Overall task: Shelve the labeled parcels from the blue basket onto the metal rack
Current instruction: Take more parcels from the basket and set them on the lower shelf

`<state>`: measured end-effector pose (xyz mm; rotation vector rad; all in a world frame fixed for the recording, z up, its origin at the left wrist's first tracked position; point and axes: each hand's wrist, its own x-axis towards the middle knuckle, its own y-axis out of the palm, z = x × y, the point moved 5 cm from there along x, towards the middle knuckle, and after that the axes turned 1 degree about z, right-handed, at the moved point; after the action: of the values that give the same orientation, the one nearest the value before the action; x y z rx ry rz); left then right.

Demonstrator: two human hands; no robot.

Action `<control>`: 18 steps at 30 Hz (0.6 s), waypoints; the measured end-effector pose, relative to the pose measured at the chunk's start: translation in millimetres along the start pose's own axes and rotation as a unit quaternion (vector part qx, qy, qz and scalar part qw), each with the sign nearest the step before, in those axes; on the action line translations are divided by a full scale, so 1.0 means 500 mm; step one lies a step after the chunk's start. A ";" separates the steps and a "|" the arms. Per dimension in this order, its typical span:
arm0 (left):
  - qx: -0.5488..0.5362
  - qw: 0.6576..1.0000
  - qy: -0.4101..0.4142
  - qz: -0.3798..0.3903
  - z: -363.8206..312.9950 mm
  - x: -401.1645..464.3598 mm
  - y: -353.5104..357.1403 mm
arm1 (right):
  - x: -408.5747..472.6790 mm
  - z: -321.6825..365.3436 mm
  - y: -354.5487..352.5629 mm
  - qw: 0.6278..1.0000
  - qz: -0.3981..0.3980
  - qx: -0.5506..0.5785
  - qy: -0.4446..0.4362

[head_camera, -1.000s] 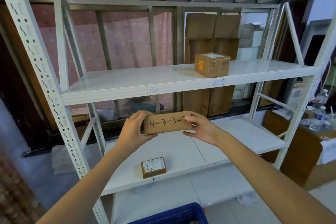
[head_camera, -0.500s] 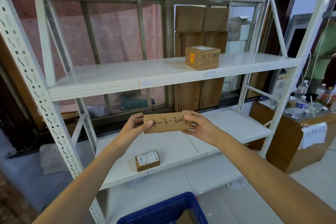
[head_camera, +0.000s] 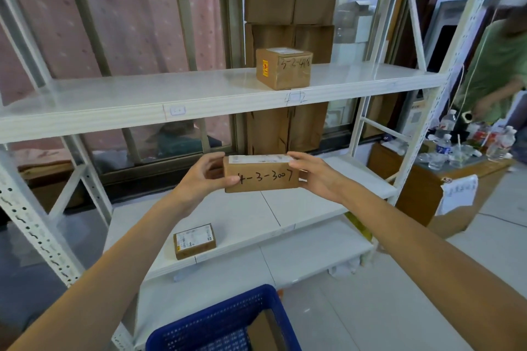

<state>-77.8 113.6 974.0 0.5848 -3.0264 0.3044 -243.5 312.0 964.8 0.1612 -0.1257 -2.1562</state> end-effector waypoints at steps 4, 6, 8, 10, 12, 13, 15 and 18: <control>-0.007 1.000 -0.004 -0.013 0.019 0.096 0.101 | 0.041 -0.009 -0.136 1.000 -0.013 -0.008 0.013; -0.005 1.000 -0.012 -0.022 0.039 0.150 0.152 | 0.070 -0.026 -0.213 0.998 -0.019 -0.041 0.035; 0.008 0.999 -0.024 -0.037 0.068 0.207 0.199 | 0.102 -0.048 -0.287 0.996 -0.013 -0.071 0.060; 0.044 0.997 -0.036 -0.046 0.106 0.259 0.245 | 0.137 -0.074 -0.353 0.993 -0.010 -0.086 0.081; 0.101 0.992 -0.055 -0.048 0.148 0.301 0.283 | 0.174 -0.105 -0.405 0.991 -0.007 -0.100 0.094; 0.125 0.989 -0.068 -0.051 0.171 0.318 0.296 | 0.191 -0.122 -0.425 0.989 0.001 -0.109 0.102; 0.154 0.983 -0.088 -0.056 0.217 0.347 0.314 | 0.222 -0.161 -0.451 0.985 0.016 -0.122 0.121; 0.181 0.976 -0.106 -0.064 0.299 0.392 0.322 | 0.276 -0.230 -0.484 0.984 0.015 -0.119 0.135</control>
<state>-320.5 158.4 813.6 0.8839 -3.1292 0.8493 -498.8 328.6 805.1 0.3083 0.2831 -2.0774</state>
